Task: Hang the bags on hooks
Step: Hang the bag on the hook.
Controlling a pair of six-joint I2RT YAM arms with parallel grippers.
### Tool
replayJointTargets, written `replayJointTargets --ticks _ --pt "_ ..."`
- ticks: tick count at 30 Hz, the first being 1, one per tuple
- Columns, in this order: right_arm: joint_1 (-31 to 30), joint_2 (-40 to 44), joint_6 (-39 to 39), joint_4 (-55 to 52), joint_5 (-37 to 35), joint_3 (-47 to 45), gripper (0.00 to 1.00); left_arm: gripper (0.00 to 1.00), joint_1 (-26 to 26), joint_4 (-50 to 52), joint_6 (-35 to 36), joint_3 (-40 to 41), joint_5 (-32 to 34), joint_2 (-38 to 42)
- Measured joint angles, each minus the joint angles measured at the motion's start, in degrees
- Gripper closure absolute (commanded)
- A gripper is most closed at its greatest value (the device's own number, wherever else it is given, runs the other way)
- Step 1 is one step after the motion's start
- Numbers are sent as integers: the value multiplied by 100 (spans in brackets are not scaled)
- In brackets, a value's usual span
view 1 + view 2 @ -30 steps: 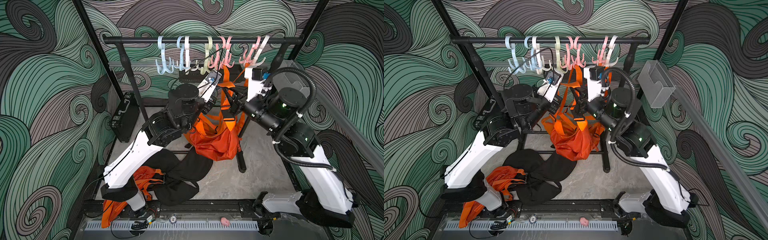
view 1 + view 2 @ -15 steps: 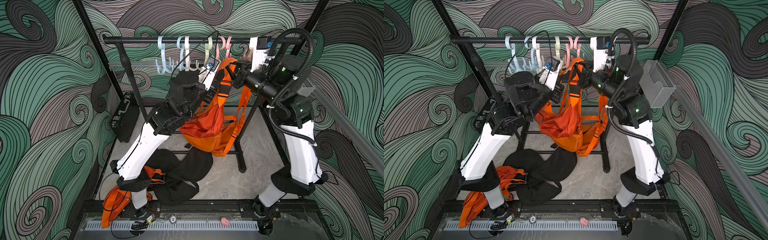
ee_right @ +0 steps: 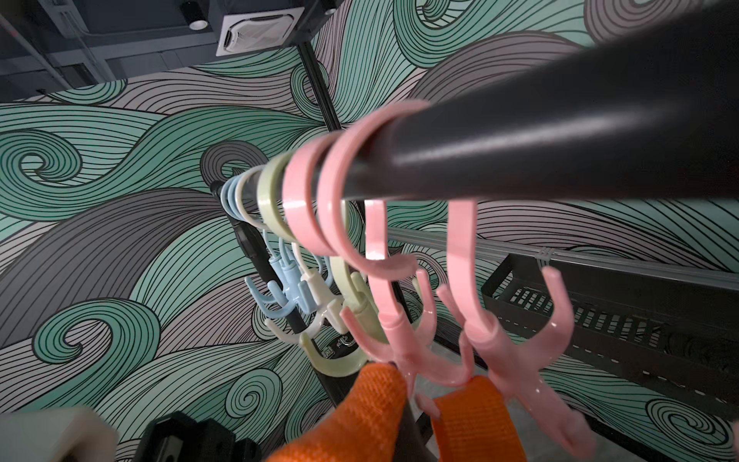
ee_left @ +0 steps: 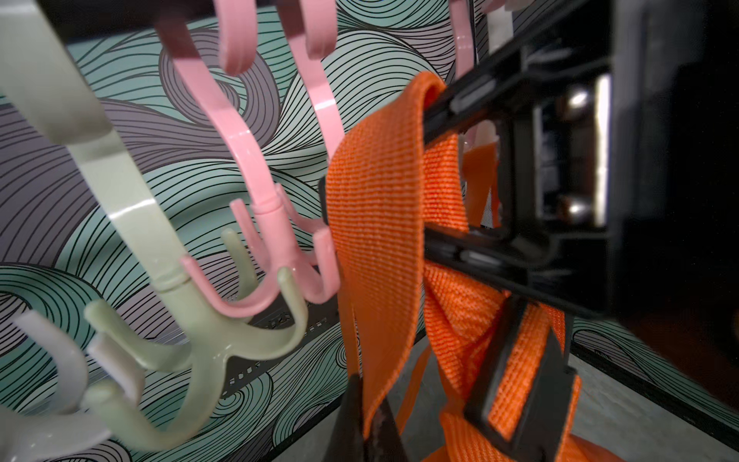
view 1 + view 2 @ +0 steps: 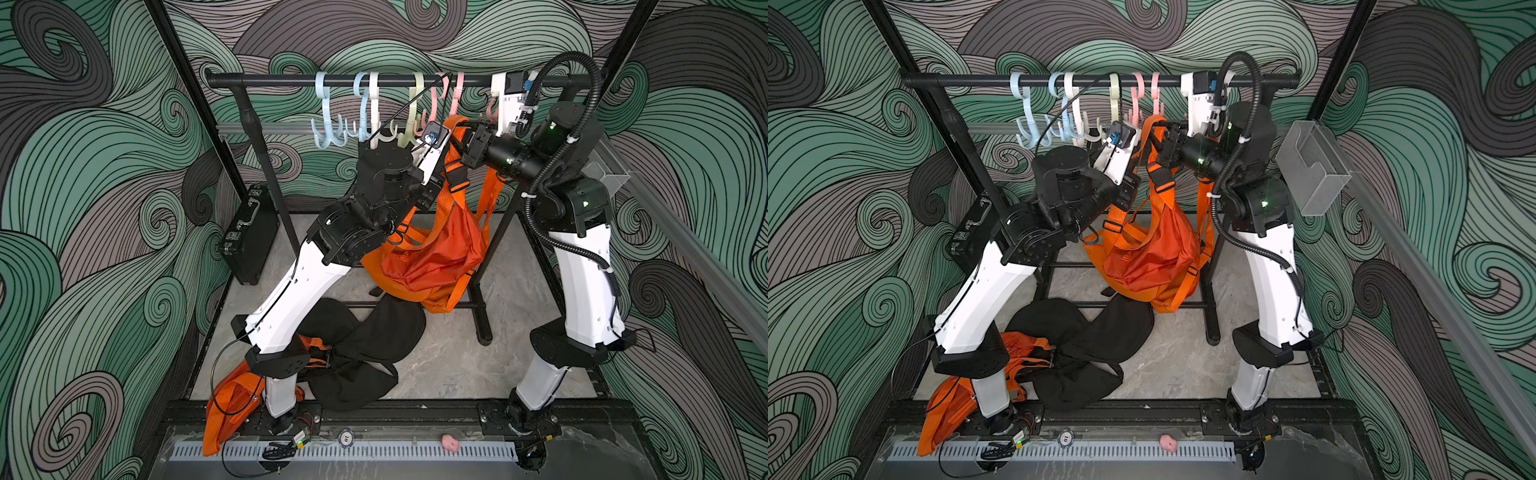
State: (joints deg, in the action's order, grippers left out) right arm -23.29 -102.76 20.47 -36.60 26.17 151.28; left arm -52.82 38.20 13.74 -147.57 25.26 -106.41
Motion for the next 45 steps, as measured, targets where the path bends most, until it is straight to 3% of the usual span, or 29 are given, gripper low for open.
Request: replayJointTargets --ticks 5,11,24,45 --pt "2 2 -4 11 -20 81 100 100 229 15 -118 -549 2 -179" --pt "-37 -7 -127 -201 -42 96 100 100 546 -46 -378 -651 -103 -190" --pt "2 -87 -267 -485 -116 98 100 100 595 219 -820 -721 -389 -476" --pt "125 -227 -48 -691 507 -109 100 100 595 511 -1152 -894 -671 -501"
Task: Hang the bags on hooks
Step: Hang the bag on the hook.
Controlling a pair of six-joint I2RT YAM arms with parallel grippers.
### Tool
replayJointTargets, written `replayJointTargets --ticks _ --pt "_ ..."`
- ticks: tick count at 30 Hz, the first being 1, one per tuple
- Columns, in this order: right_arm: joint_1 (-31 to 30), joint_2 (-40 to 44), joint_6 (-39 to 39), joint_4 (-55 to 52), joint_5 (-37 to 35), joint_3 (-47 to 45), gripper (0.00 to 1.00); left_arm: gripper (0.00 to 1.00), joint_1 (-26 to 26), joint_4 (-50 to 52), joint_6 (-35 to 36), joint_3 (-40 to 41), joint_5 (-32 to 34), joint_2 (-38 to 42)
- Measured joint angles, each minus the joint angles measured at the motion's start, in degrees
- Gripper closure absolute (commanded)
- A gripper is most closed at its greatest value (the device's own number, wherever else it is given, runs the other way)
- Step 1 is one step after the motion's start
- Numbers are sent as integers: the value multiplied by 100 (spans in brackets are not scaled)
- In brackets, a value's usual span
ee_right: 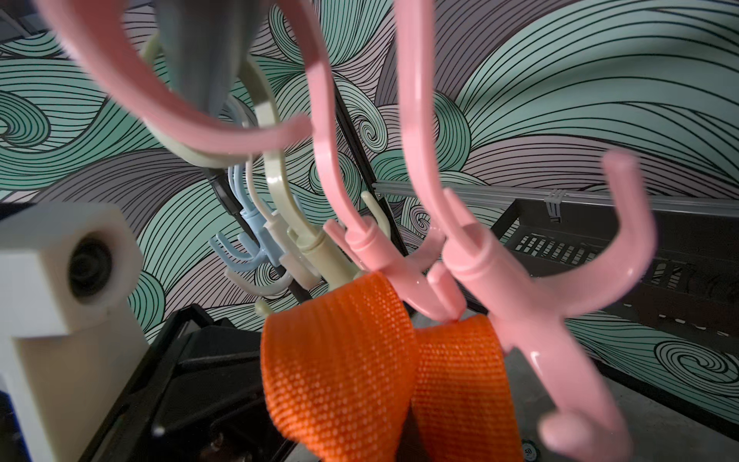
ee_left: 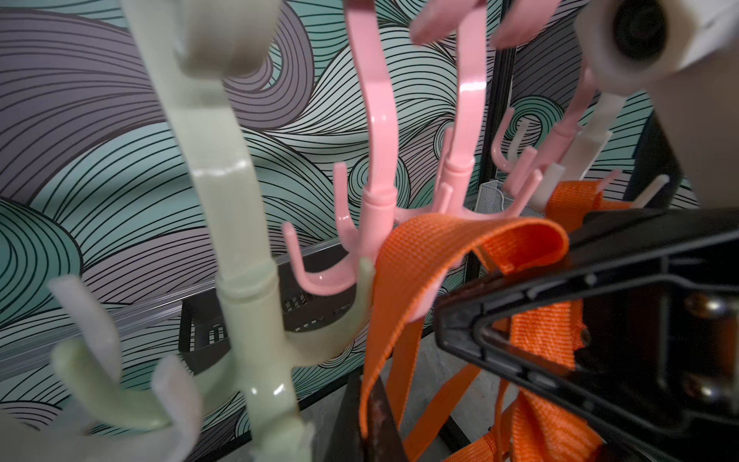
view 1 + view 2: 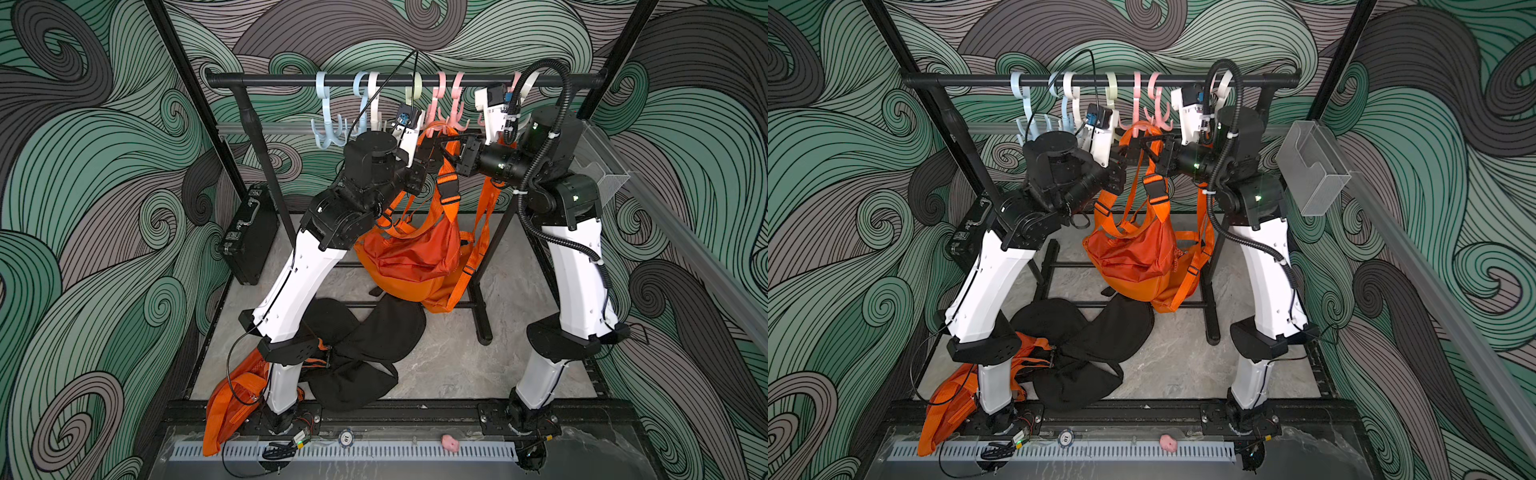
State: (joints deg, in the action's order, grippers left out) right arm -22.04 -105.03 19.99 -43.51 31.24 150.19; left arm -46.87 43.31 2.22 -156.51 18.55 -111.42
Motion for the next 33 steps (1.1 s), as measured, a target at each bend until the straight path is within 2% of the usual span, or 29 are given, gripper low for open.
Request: replayJointTargets --ticks 9,17,25,30,33 --pt "-55 52 92 216 61 -614 100 100 0 57 -205 63 -197 -50" --pt "-90 439 37 501 -160 -1235 100 100 -4 39 -343 66 -358 -87" --pt "-92 422 17 501 -153 -1211 100 100 -13 13 -437 72 -404 -127" --pt "-87 122 17 295 -125 -787 100 100 -9 -85 -442 181 -308 -127" --pt "-87 44 17 251 -127 -675 91 100 -4 -114 -442 199 -254 -131"
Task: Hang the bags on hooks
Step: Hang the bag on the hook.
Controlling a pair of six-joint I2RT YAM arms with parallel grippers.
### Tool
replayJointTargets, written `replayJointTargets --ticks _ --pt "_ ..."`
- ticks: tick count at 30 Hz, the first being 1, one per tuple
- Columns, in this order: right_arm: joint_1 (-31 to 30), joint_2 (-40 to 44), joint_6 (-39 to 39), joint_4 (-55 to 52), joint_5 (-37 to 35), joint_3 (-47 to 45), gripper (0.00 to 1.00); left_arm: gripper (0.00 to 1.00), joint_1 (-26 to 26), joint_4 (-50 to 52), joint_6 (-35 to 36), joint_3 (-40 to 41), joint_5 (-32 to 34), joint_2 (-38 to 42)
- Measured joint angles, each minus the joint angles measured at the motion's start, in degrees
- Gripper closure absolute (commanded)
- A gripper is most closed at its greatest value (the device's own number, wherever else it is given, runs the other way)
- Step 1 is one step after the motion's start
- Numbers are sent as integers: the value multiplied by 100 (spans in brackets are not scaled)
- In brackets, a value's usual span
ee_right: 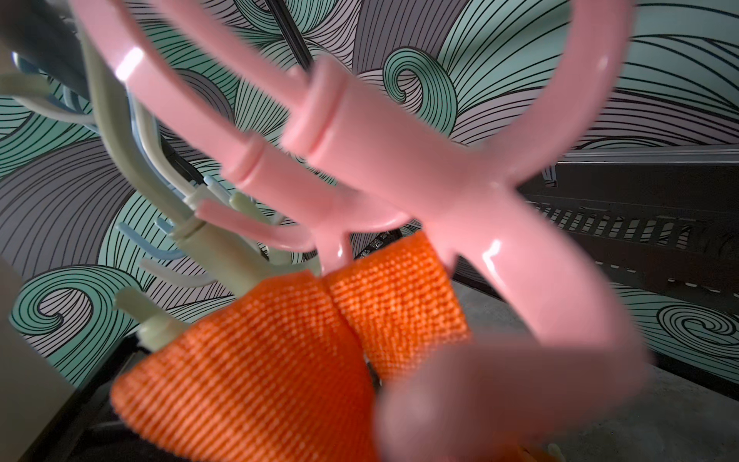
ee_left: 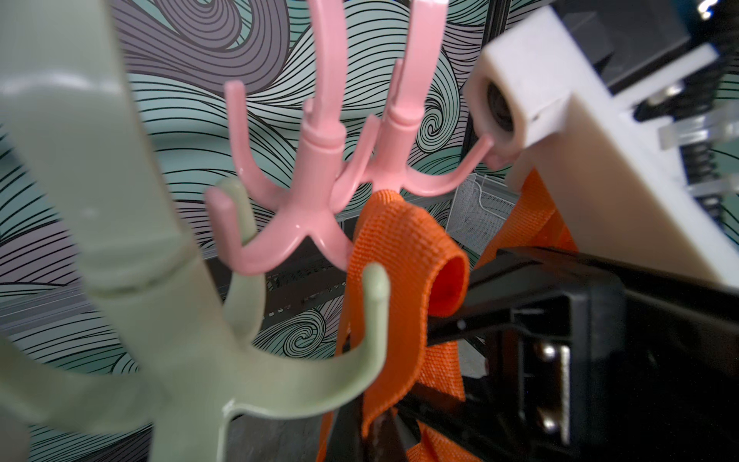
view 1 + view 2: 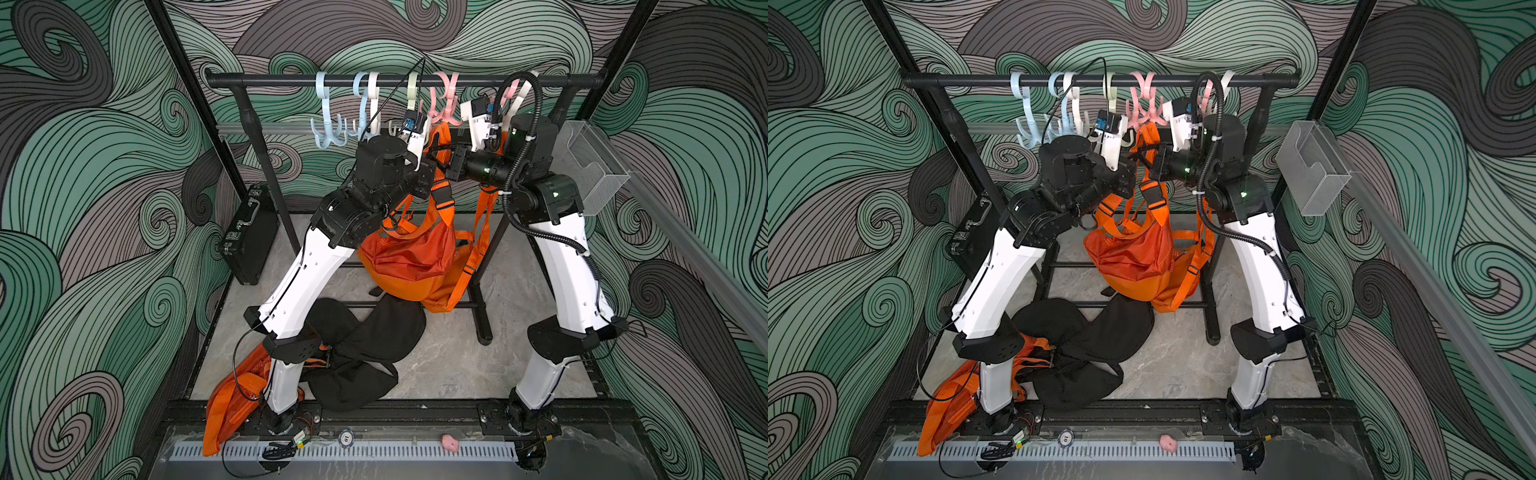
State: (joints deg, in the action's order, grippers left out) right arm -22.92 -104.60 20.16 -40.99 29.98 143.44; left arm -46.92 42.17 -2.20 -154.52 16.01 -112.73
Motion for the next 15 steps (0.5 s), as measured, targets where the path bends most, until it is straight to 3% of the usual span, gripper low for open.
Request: replayJointTargets --ticks 4,6,11,15 --pt "0 22 -26 -122 -83 -24 73 100 2 -28 15 22 79 0" --pt "9 101 -31 -127 -153 -188 64 95 2 -15 15 39 109 2" --pt "35 385 -28 -59 -328 -662 52 81 2 96 26 66 153 7" --pt "37 557 -72 -90 -481 -885 50 67 2 170 26 109 162 42"
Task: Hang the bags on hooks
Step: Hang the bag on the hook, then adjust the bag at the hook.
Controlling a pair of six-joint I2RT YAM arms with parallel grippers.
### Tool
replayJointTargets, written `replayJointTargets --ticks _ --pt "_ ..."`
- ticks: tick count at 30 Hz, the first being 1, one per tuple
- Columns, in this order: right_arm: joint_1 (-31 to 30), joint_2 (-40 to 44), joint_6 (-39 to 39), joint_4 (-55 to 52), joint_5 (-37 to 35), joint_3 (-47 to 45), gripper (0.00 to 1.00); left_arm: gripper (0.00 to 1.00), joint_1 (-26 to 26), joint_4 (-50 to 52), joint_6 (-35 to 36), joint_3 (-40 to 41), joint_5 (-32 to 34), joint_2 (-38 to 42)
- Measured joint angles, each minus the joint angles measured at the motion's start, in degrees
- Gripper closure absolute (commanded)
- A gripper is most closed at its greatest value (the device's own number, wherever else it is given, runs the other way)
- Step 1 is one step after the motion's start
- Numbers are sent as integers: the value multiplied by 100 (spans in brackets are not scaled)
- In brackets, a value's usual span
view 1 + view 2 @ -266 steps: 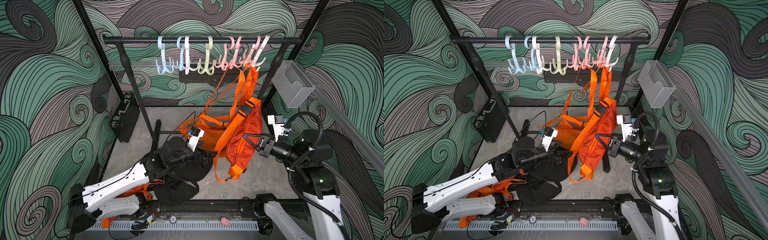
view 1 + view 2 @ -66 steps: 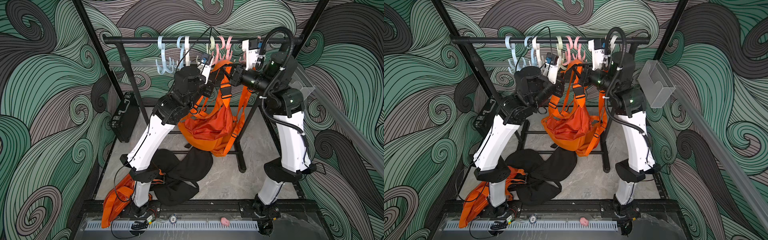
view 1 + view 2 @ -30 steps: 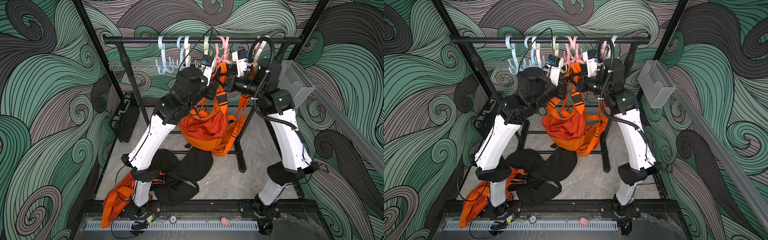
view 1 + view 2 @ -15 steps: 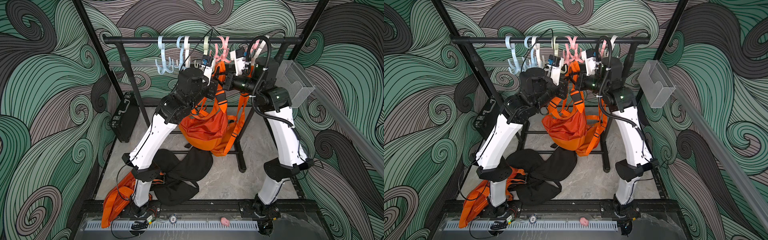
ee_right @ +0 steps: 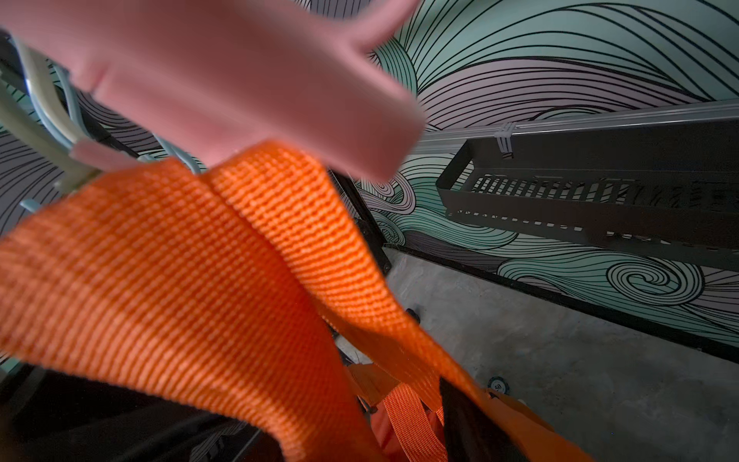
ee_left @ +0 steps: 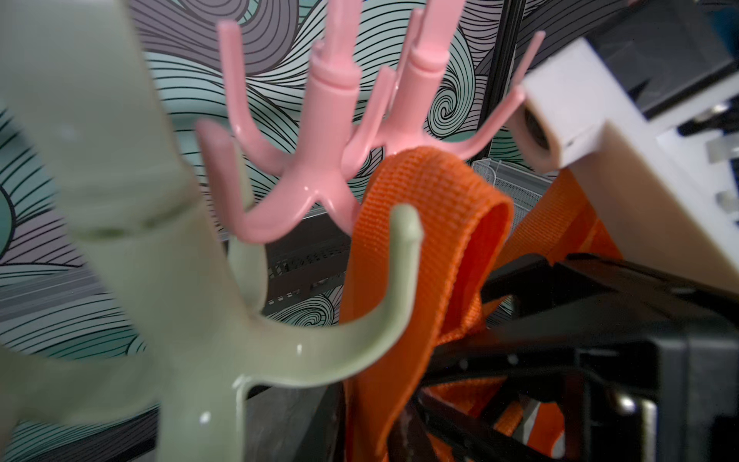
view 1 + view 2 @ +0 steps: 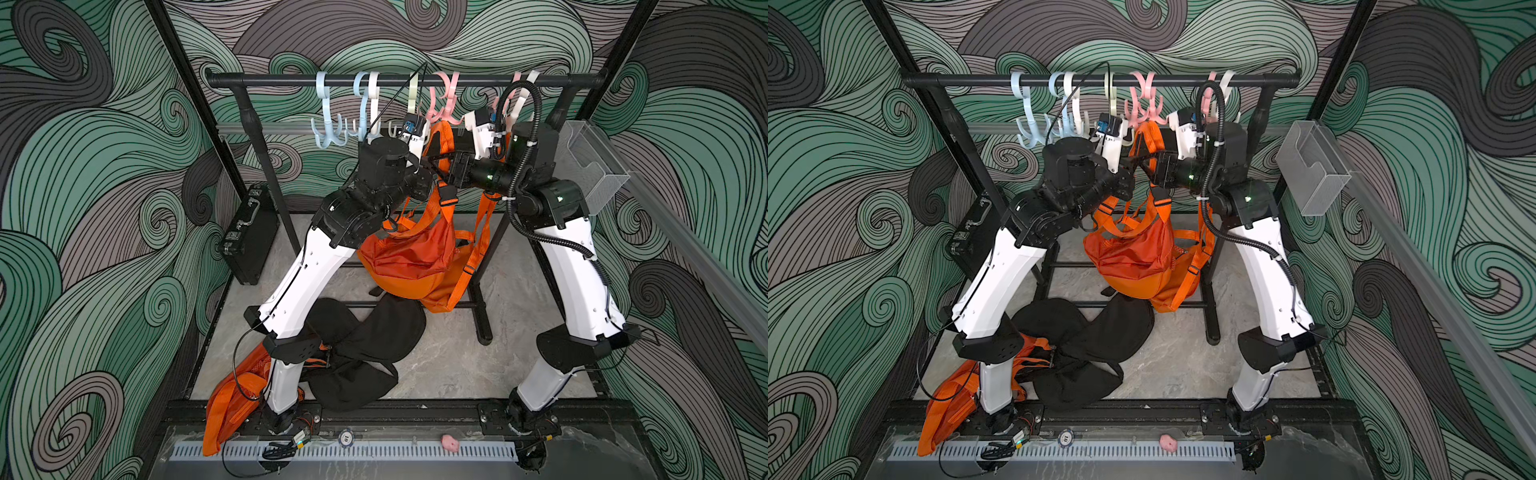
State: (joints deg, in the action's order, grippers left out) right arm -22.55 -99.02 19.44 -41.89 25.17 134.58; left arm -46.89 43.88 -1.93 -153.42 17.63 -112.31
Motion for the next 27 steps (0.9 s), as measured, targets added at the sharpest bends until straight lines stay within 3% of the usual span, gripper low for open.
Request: replayJointTargets --ticks 4,8,12,20,27 --pt "-11 269 -85 -7 -116 -286 50 50 0 26 -11 179 -26 146" --pt "-52 575 -157 -2 -90 -459 65 33 -17 -26 -20 549 -52 474" --pt "-195 927 -269 247 -42 -533 75 25 -24 -22 7 1322 -57 890" --pt "-238 966 -437 374 13 -396 51 22 -116 -192 120 2817 129 1600" --pt "-337 693 -682 350 -190 -605 46 20 -129 -557 195 4105 446 2833"
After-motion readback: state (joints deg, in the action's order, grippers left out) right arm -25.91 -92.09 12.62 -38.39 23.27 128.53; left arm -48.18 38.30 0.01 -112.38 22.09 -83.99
